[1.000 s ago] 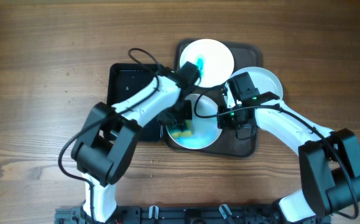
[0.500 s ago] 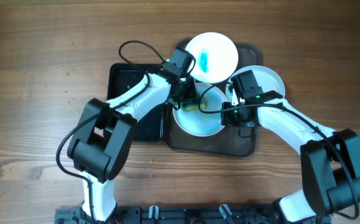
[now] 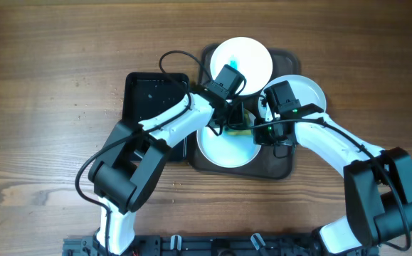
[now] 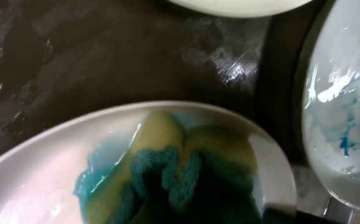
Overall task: Clean dirty plates on tray and stack at the side
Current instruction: 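Scrub the front white plate with the sponge in the left gripper, then return the sponge to the black tray and release it with the left gripper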
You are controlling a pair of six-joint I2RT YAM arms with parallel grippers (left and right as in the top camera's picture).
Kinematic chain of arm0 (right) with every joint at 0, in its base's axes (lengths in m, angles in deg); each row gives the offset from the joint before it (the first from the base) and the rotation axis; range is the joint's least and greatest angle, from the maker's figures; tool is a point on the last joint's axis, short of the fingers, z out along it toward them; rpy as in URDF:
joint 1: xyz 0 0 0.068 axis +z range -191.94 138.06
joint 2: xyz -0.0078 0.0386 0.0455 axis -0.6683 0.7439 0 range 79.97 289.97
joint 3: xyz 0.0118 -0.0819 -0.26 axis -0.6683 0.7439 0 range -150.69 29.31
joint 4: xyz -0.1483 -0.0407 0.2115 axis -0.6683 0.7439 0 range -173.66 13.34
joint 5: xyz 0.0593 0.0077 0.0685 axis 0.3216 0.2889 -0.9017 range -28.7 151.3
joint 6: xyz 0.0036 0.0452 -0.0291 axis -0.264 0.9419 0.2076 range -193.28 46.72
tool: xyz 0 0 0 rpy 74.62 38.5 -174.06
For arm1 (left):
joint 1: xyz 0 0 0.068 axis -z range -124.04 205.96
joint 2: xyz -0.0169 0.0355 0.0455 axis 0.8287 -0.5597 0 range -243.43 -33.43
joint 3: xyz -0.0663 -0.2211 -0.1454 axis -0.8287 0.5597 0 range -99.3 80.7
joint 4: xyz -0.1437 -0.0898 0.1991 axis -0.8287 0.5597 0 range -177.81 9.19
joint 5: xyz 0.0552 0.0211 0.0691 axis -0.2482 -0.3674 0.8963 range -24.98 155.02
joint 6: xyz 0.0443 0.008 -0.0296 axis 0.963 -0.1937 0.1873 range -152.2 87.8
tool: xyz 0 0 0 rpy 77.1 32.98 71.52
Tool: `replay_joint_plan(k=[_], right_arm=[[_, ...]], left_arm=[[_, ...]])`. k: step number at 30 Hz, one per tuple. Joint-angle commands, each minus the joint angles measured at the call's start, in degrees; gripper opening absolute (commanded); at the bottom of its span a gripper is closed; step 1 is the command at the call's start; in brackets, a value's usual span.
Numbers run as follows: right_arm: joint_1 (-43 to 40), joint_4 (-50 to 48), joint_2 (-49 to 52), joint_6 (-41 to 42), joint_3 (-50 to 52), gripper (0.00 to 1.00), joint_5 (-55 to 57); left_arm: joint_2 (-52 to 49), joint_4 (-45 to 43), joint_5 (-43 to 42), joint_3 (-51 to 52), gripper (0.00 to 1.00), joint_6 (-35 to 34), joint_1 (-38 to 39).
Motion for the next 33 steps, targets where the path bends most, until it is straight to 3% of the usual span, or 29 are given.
replay_joint_plan(k=[1, 6, 18, 23, 27, 33], right_arm=[[0.3, 0.3, 0.9, -1.2, 0.7, 0.04, 1.3], [0.3, 0.3, 0.9, -1.2, 0.7, 0.04, 1.3], [0.3, 0.4, 0.9, -1.0, 0.7, 0.04, 1.3], [0.3, 0.5, 0.9, -1.2, 0.7, 0.04, 1.3], [0.3, 0.5, 0.9, -1.2, 0.7, 0.04, 1.2], [0.3, 0.5, 0.9, -1.2, 0.7, 0.04, 1.0]], left_arm=[[-0.9, 9.0, -2.7, 0.7, 0.04, 1.8, 0.1], [-0.9, 16.8, -7.4, 0.7, 0.04, 9.0, 0.0], [-0.9, 27.1, -4.5, 0.7, 0.04, 14.5, 0.7], [3.5, 29.1, -2.6, 0.7, 0.04, 8.5, -6.6], [10.7, 28.2, -2.3, 0.7, 0.04, 8.5, -12.9], [15.1, 28.3, 8.1, 0.7, 0.04, 8.5, -21.5]])
